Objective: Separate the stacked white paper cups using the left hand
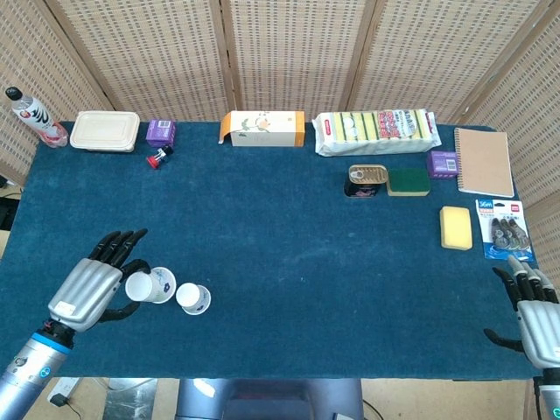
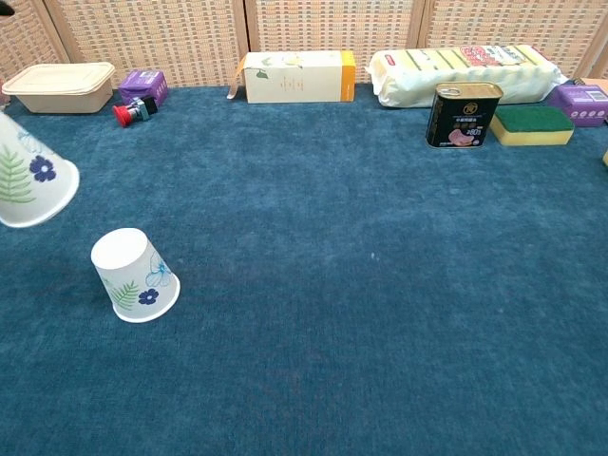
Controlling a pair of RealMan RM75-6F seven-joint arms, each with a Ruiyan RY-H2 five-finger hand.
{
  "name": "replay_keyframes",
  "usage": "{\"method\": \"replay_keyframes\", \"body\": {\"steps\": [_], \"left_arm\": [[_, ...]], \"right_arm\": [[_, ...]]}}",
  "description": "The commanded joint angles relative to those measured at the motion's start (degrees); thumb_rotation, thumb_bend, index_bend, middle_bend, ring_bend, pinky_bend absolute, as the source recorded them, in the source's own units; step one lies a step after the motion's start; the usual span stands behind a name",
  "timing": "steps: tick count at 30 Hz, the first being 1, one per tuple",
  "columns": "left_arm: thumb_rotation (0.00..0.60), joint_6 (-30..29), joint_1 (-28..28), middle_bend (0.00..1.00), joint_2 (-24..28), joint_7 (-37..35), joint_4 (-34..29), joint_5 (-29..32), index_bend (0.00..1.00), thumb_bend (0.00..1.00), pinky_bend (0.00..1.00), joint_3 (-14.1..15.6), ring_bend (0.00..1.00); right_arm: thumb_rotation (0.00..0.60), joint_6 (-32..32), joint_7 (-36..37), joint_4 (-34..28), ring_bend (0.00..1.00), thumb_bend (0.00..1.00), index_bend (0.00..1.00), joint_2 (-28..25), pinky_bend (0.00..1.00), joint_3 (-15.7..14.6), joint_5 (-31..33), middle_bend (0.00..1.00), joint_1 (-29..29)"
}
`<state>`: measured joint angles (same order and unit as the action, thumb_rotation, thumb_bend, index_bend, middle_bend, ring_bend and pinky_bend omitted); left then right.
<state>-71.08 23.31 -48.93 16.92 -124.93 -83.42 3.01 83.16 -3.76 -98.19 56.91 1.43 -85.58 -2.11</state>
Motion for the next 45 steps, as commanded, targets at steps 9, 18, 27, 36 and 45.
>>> {"method": "replay_keyframes", "body": {"steps": [9, 18, 27, 36, 45], "left_arm": [[0.6, 6.83, 1.18, 0.0, -9.28, -2.57, 13.86, 6.72, 0.42, 0.23, 0.03, -1.42, 0.0], [0.6, 10.62, 4.06, 0.0, -18.8, 4.28, 19.08, 13.2, 0.42, 0.23, 0.03, -3.44, 0.0], [0.6, 13.02, 6.54, 0.0, -22.9, 3.51, 19.92, 12.1, 0.42, 0.23, 0.03, -4.6, 0.0], [0.6, 12.29, 6.95, 0.0, -22.58, 7.51, 17.52, 13.21, 0.42, 0.23, 0.03, -4.0, 0.0], [0.6, 11.6, 7.17, 0.0, -23.59, 8.97, 18.18, 14.25, 0.42, 0.23, 0.03, -3.92, 0.0]], "right_arm": [[0.6, -0.77, -0.52, -0.37, 0.0, 0.0, 0.12, 0.04, 0.01, -0.09, 0.49, 0.0, -0.23], [0.6, -1.08, 0.6, -0.28, 0.0, 0.0, 0.12, -0.37, 0.01, 0.05, 0.85, 0.0, -0.34], [0.6, -0.88, 1.34, 0.02, 0.0, 0.0, 0.12, -0.46, 0.01, 0.19, 0.88, 0.0, -0.31], [0.6, -1.14, 1.37, -0.17, 0.0, 0.0, 0.12, -0.54, 0.01, 0.12, 0.88, 0.0, -0.41], [0.6, -1.16, 1.29, -0.25, 0.0, 0.0, 0.12, -0.56, 0.01, 0.01, 0.8, 0.0, -0.38]]}}
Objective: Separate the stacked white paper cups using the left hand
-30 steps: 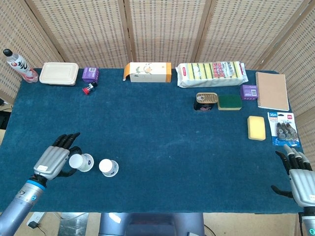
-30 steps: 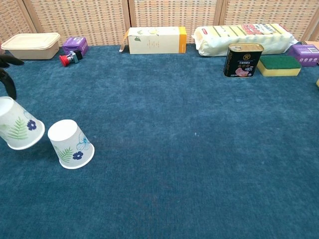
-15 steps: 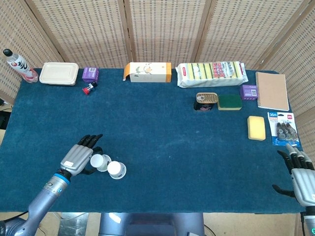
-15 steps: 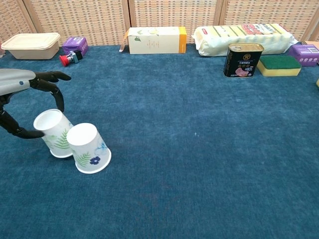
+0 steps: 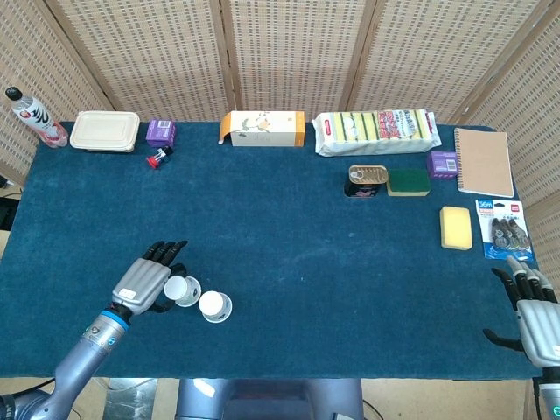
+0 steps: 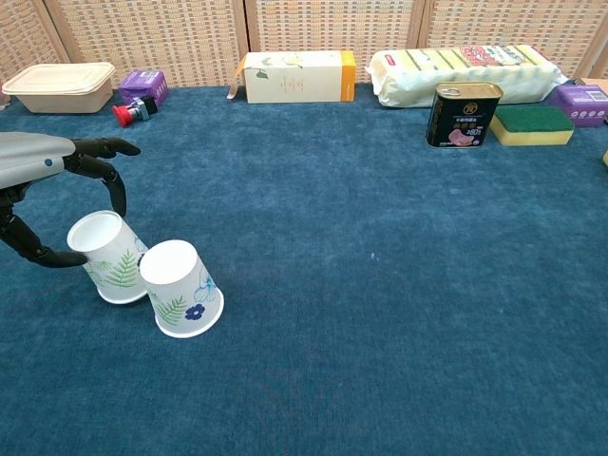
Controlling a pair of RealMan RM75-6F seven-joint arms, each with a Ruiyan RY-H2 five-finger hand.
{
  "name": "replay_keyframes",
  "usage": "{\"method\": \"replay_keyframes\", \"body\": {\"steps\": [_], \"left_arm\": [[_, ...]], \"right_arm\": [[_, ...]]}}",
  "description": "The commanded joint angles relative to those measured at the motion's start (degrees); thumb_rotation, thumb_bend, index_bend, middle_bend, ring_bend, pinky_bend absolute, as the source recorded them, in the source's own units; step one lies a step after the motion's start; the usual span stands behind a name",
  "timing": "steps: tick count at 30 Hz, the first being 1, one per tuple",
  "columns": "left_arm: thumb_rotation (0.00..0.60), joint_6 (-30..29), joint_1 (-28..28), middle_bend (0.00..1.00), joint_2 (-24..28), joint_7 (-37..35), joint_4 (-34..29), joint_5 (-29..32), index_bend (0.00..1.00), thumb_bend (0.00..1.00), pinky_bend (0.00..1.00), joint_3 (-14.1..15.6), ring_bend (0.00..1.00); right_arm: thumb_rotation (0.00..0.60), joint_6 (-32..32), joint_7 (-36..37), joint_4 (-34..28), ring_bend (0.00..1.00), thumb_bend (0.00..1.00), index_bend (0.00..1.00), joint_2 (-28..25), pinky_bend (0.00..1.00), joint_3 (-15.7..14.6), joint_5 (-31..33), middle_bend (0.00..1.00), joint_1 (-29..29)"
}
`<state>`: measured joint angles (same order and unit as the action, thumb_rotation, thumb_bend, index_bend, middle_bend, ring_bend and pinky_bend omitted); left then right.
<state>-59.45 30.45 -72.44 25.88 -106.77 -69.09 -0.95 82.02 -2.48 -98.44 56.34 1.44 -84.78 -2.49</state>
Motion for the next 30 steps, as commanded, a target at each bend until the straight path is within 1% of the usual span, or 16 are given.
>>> {"method": "replay_keyframes", "body": {"steps": [1, 3, 4, 6, 7, 9, 11, 13, 16, 18, 20, 23, 24, 26, 30], "left_arm": [[0.6, -0.01, 0.05, 0.0, -0.12, -0.05, -0.02, -0.14, 0.41, 0.23, 0.03, 0.1, 0.0], [0.6, 0.04, 0.08, 0.0, -0.03, -0.15, -0.2, -0.31, 0.35, 0.22, 0.03, 0.28, 0.0], [0.6, 0.0, 0.08, 0.0, 0.05, -0.15, -0.29, -0.33, 0.34, 0.22, 0.03, 0.33, 0.0], [0.6, -0.22, -0.01, 0.0, 0.31, -0.16, -0.5, -0.34, 0.21, 0.21, 0.03, 0.43, 0.0], [0.6, -0.32, -0.05, 0.0, 0.41, -0.13, -0.56, -0.33, 0.18, 0.21, 0.03, 0.47, 0.0], [0.6, -0.56, -0.19, 0.0, 0.59, -0.31, -0.64, -0.7, 0.07, 0.19, 0.03, 0.65, 0.0], [0.6, -1.2, -0.5, 0.0, 0.76, -0.69, -0.61, -1.81, 0.01, 0.18, 0.03, 0.9, 0.0], [0.6, -2.04, -0.96, 0.0, 1.01, -1.49, -0.63, -3.28, 0.0, 0.17, 0.03, 1.18, 0.0], [0.6, -5.55, -2.79, 0.0, 2.41, -4.32, -0.87, -7.69, 0.0, 0.17, 0.03, 1.79, 0.0], [0.6, -11.41, -5.82, 0.0, 3.86, -7.4, 0.11, -12.4, 0.0, 0.17, 0.03, 2.54, 0.0], [0.6, -16.49, -8.54, 0.0, 4.54, -8.74, 1.87, -15.13, 0.0, 0.16, 0.03, 3.06, 0.0], [0.6, -23.29, -12.44, 0.0, 4.3, -8.52, 4.86, -16.6, 0.0, 0.16, 0.03, 3.08, 0.0], [0.6, -26.88, -14.79, 0.0, 4.02, -8.34, 6.21, -16.17, 0.0, 0.16, 0.03, 2.93, 0.0], [0.6, -29.47, -16.86, 0.0, 3.71, -9.29, 7.47, -16.26, 0.0, 0.16, 0.03, 3.12, 0.0], [0.6, -32.62, -19.88, 0.0, 4.52, -13.45, 9.99, -17.96, 0.0, 0.16, 0.03, 4.0, 0.0]], "right_arm": [[0.6, -0.01, 0.03, -0.03, 0.0, 0.0, 0.12, 0.01, 0.01, 0.0, 0.0, 0.0, -0.01], [0.6, -0.01, 0.11, 0.0, 0.0, 0.0, 0.12, -0.01, 0.01, 0.02, 0.01, 0.0, -0.02], [0.6, -0.01, 0.14, 0.01, 0.0, 0.0, 0.12, -0.02, 0.01, 0.04, 0.03, 0.0, -0.02], [0.6, 0.0, 0.24, 0.0, 0.0, 0.0, 0.12, -0.06, 0.01, 0.05, 0.04, 0.0, -0.03], [0.6, -0.01, 0.26, -0.03, 0.0, 0.0, 0.12, -0.08, 0.01, 0.07, 0.06, 0.0, -0.03], [0.6, 0.01, 0.34, -0.07, 0.0, 0.0, 0.12, -0.07, 0.01, 0.09, 0.11, 0.0, -0.02], [0.6, 0.1, 0.42, -0.1, 0.0, 0.0, 0.12, -0.07, 0.01, 0.08, 0.06, 0.0, 0.02], [0.6, 0.2, 0.46, -0.02, 0.0, 0.0, 0.12, -0.07, 0.01, 0.07, 0.02, 0.0, 0.06], [0.6, 0.41, 0.36, -0.11, 0.0, 0.0, 0.12, -0.06, 0.01, 0.1, -0.01, 0.0, 0.14], [0.6, 0.5, 0.09, -0.11, 0.0, 0.0, 0.12, 0.02, 0.01, 0.19, 0.04, 0.0, 0.12], [0.6, 0.52, -0.14, 0.06, 0.0, 0.0, 0.12, 0.16, 0.01, 0.31, 0.25, 0.0, 0.1], [0.6, 0.97, -0.98, 0.32, 0.0, 0.0, 0.12, 0.5, 0.01, 0.74, 0.82, 0.0, 0.16], [0.6, 1.78, -1.94, 0.78, 0.0, 0.0, 0.12, 1.0, 0.0, 1.22, 1.3, 0.0, 0.32], [0.6, 2.78, -3.04, 1.3, 0.0, 0.0, 0.12, 1.81, 0.0, 1.71, 1.6, 0.0, 0.51], [0.6, 4.73, -4.75, 2.22, 0.0, 0.0, 0.12, 3.5, 0.0, 2.5, 1.65, 0.0, 0.81]]}}
